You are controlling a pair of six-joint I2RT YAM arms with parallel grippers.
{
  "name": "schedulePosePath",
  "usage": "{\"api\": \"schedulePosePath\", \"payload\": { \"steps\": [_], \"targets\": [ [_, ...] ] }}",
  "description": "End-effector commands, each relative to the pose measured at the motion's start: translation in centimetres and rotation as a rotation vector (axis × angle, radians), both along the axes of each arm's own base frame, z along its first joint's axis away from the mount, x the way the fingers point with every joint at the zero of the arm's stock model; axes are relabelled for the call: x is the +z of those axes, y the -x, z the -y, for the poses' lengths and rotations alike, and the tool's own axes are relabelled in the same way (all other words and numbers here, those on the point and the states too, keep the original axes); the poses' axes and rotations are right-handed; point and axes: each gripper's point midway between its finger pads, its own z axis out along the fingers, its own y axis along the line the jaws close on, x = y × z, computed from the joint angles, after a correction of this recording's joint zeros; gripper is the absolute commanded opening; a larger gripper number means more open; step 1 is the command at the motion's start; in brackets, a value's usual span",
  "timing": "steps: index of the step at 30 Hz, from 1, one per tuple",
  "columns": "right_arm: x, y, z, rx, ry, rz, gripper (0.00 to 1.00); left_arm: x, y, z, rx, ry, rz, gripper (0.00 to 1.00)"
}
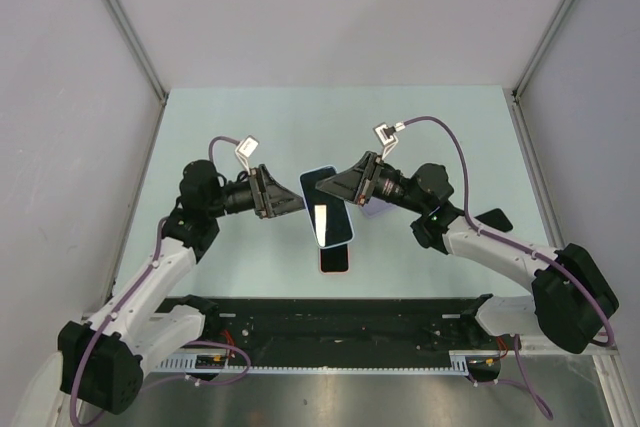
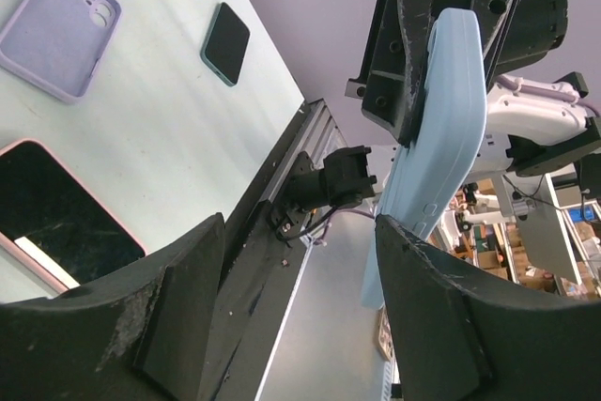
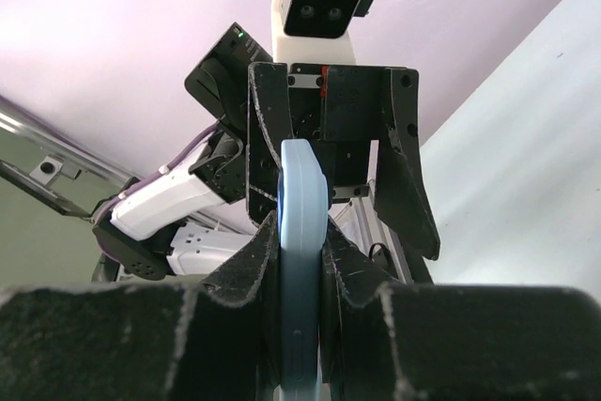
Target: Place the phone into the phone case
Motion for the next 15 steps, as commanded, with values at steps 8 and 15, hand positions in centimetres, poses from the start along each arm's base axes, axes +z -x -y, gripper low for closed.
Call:
{"api": "schedulePosePath", "payload": {
  "steps": [8,15],
  "targets": [
    [1.6,-1.7,1.7,-0.135,-0.052,0.032,0.0,2.5,0.1,0.0,0.011,0.053,0.082,0.7],
    [1.1,-2.2,3.0,-0.176,-0.058,0.031,0.0,2.2,0.1,0.0,0.009,0.055,0.068,0.7]
  ]
}}
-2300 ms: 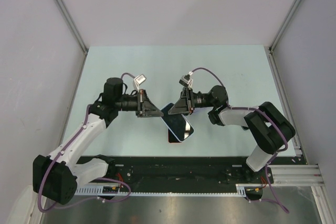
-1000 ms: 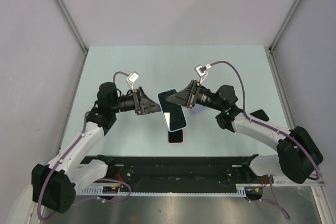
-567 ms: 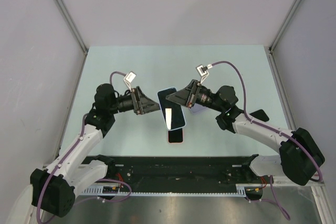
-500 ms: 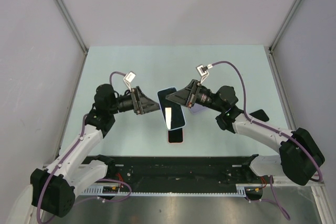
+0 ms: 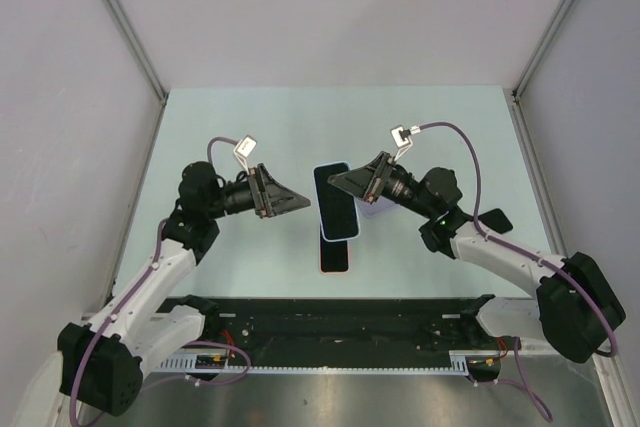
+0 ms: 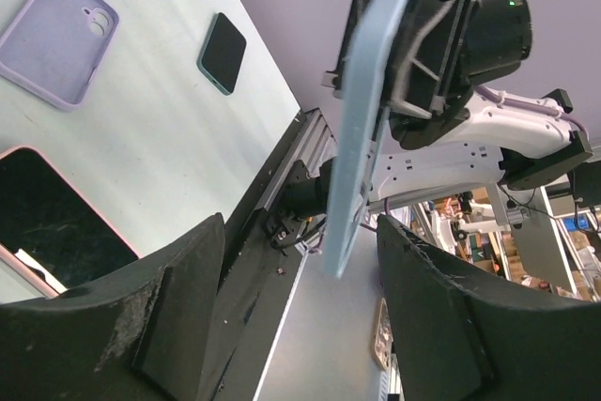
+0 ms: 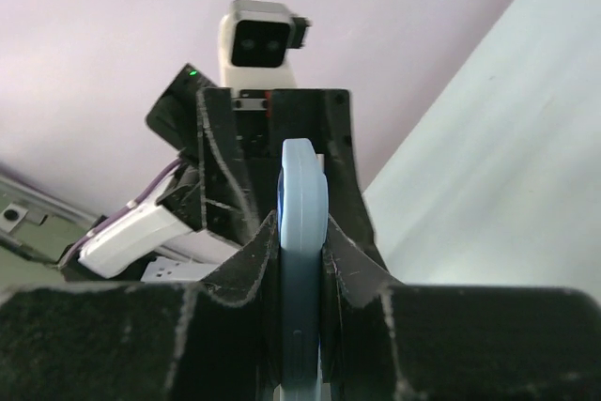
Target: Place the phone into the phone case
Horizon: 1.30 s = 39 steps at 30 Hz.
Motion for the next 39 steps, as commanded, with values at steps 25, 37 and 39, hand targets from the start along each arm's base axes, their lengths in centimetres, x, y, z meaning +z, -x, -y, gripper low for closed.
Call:
{"api": "schedulePosePath", "payload": {
  "steps": [25,37,39],
  "targets": [
    [0.6,-0.1,-2.5,0.06,-0.213,-0.047,0.02,-0.2,0.2,1.3,-0.11,0.078,-0.019,0.6],
    [-0.6,0.5,-2.3,0.115,-0.149,-0.04,0.37,-1.1,0.0,2.2,-0.148,0.08,-0.075,0.03],
    [-1.3,0.7,-2.0,0.126,-0.115,-0.049,0.5,-1.2,-0.2,2.2,-0.145,0.074,-0.069,0.01]
  ]
}}
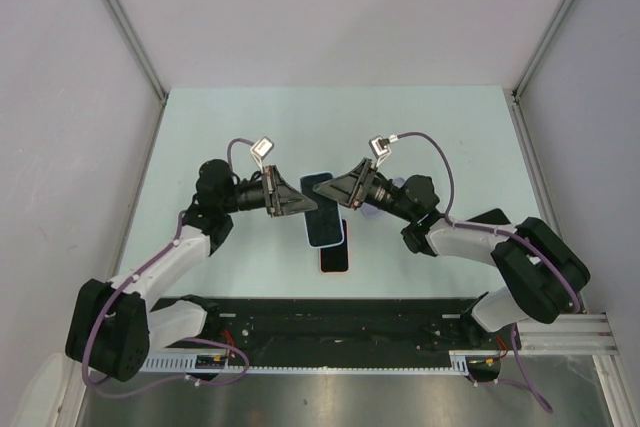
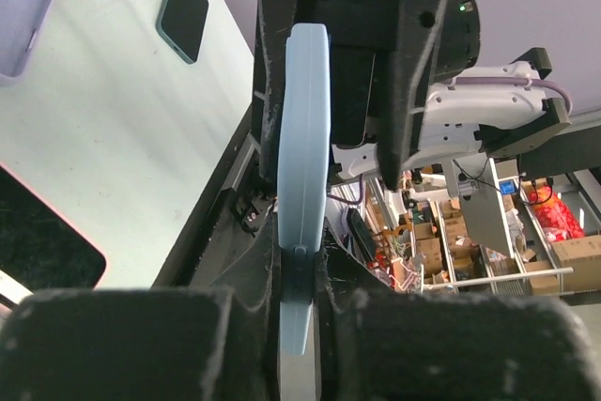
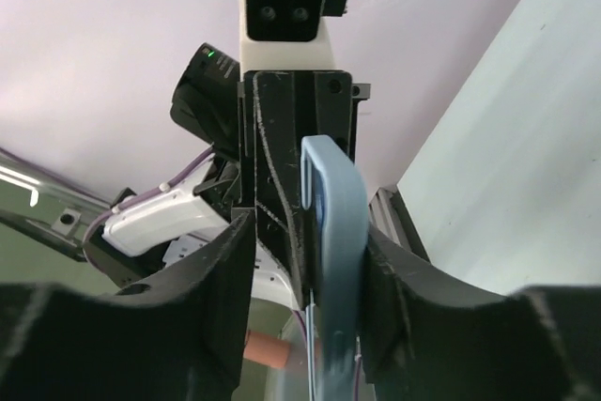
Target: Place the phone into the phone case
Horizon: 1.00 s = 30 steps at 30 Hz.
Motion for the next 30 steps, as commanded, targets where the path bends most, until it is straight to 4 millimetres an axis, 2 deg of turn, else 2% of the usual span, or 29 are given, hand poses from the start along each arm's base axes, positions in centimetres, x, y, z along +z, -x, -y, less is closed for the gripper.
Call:
{"api": "schedulePosePath", "payload": {
  "steps": [1,2,5,12,24,27,28,29,30],
  "targets": [
    [2.2,1.9,1.0,0.077,-0.019,0.114,0.52,0.8,0.0,0.2,-0.019,0.007,0.031,0.0],
    [1.1,1.7,1.3,0.077,0.011,0.089,0.54,0.8,0.0,0.3,-0.022,0.006,0.037,0.0],
    [0.4,1.9,2.2,0.086,0.034,0.089,0.57,0.9,0.2,0.4,-0.048,0.007,0.047,0.0],
    [1.4,-0.4,4.6,0.028,0.016,0.117,0.54,1.1,1.2,0.5,-0.146,0.002,0.062,0.0],
    [0.6,-0.6,4.0,0.068,0.034,0.102,0.55,0.0,1.3,0.4,-0.152,-0.02,0.044,0.0],
    [0.5,-0.3,3.7,0.07,0.04,0.117,0.51,-0.7,0.8,0.4,-0.128,-0.043,0.022,0.0],
    [0.5,-0.3,3.6,0.066,0.044,0.125,0.43,-0.9,0.6,0.4,-0.118,-0.056,0.032,0.0],
    [0.9,-0.1,3.4,0.06,0.043,0.142,0.39,-1.5,0.5,0.3,-0.107,-0.075,0.001,0.0],
    [0.5,-0.2,3.2,0.055,0.066,0.126,0.35,-1.5,0.3,0.3,-0.097,-0.085,0.002,0.0]
  ]
}}
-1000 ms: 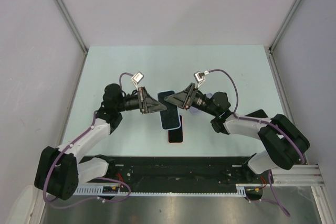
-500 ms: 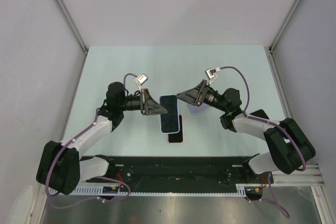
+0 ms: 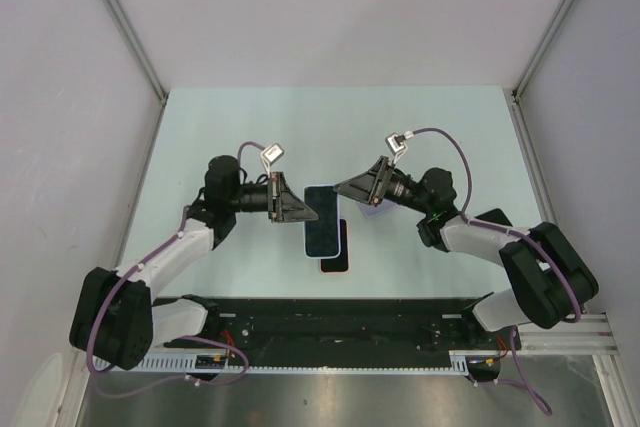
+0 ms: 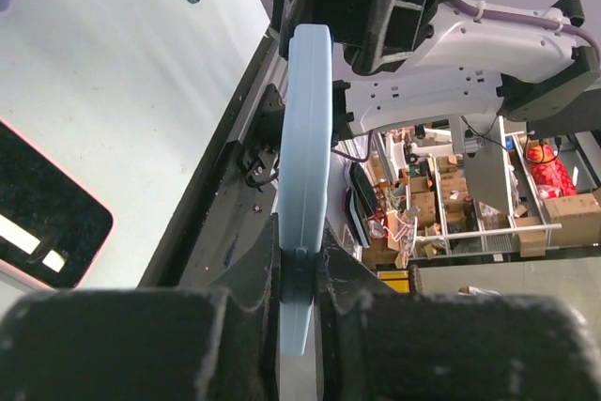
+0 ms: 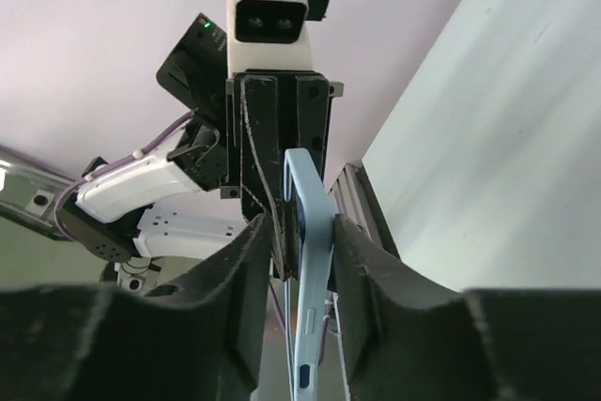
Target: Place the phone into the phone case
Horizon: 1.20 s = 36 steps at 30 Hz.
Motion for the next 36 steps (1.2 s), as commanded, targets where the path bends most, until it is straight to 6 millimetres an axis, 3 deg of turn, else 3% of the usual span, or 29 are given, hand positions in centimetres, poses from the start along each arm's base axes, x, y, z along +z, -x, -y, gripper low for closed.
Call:
{"api": "schedulePosePath", "payload": {
  "steps": [1,2,3,4,5,8,10,11,15,17,18,22,28,32,36],
  "targets": [
    [2.1,0.4,-0.9,-0.004,0.01,0.13,0.24,0.5,-1.6,0.1,0.049,-0.052,0.088,0.0],
    [3.0,0.5,-1.1,-0.019,0.014,0.158,0.19,-0.8,-1.5,-0.2,0.062,-0.108,0.037,0.0],
    [2.2,0.2,-1.2,-0.029,0.065,0.135,0.13,-0.7,-2.0,-0.3,0.076,-0.132,0.058,0.0],
    [2.1,0.1,-1.4,-0.04,0.097,0.18,0.03,-1.9,-2.7,-0.6,0.106,-0.181,0.068,0.0],
    [3.1,0.1,-1.8,-0.048,0.104,0.216,0.0,-2.6,-2.6,-0.8,0.108,-0.21,0.036,0.0],
    [3.0,0.4,-2.2,-0.057,0.166,0.253,0.0,-4.8,-3.2,-1.1,0.135,-0.276,-0.024,0.0],
    [4.1,1.0,-2.9,-0.056,0.186,0.304,0.0,-6.0,-3.6,-1.2,0.148,-0.31,-0.05,0.0],
    [3.1,0.8,-3.1,-0.073,0.244,0.315,0.0,-6.6,-3.5,-1.3,0.149,-0.325,-0.072,0.0],
    [2.8,1.3,-3.5,-0.074,0.291,0.336,0.0,-6.8,-3.3,-1.1,0.134,-0.31,-0.086,0.0],
    [2.2,1.5,-3.3,-0.053,0.306,0.305,0.08,-5.8,-3.1,-0.9,0.122,-0.269,-0.062,0.0],
    [1.8,1.1,-3.0,-0.058,0.317,0.287,0.22,-5.4,-3.1,-0.8,0.124,-0.253,-0.063,0.0],
    [0.9,1.7,-1.7,-0.045,0.353,0.241,0.53,-3.1,-3.1,-0.6,0.123,-0.193,-0.007,0.0],
    [-1.2,4.8,-0.7,0.053,0.346,0.159,0.75,1.1,-4.0,-1.1,0.201,-0.093,0.09,0.0],
    [-3.0,6.3,0.1,0.069,0.35,0.111,0.79,3.5,-4.0,-1.4,0.232,-0.025,0.119,0.0],
    [-3.0,6.8,0.2,0.076,0.326,0.068,0.81,4.6,-4.2,-1.6,0.255,-0.006,0.128,0.0]
  ]
}}
